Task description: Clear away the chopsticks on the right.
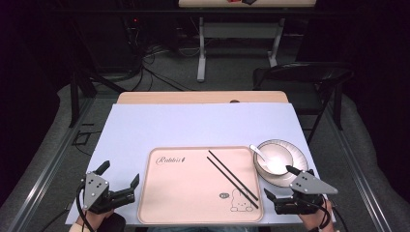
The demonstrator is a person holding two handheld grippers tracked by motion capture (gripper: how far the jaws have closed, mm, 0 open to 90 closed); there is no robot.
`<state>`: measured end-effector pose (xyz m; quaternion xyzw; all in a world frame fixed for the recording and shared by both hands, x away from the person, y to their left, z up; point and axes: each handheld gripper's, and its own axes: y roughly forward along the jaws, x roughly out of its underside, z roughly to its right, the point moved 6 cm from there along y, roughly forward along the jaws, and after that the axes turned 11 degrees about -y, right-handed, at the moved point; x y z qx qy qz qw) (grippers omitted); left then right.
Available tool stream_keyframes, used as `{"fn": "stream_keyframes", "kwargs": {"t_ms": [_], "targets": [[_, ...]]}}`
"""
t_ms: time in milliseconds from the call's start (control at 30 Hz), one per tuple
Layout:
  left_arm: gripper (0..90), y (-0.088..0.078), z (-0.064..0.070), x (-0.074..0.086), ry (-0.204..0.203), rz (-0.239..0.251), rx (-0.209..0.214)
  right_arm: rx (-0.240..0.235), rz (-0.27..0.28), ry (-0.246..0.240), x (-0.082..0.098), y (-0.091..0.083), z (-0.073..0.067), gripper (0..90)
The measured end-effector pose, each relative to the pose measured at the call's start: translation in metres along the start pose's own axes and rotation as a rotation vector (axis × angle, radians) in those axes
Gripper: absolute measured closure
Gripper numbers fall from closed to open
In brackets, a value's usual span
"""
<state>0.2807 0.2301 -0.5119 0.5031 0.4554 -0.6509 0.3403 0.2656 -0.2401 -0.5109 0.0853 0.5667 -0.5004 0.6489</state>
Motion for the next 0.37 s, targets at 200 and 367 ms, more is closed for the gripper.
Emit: {"fn": "stream_keyframes", "kwargs": {"t_ms": [200, 367], "targets": [[0.3, 0.0017, 0.0008, -0.0001, 0.006, -0.005, 0.003, -0.024, 0.034, -0.027, 0.0046, -0.0052, -0.0087, 0.4], [0.3, 0.0016, 0.0005, -0.0002, 0.004, -0.005, 0.003, 0.007, 0.008, -0.041, 0.0066, -0.0066, -0.0045, 0.0]]}}
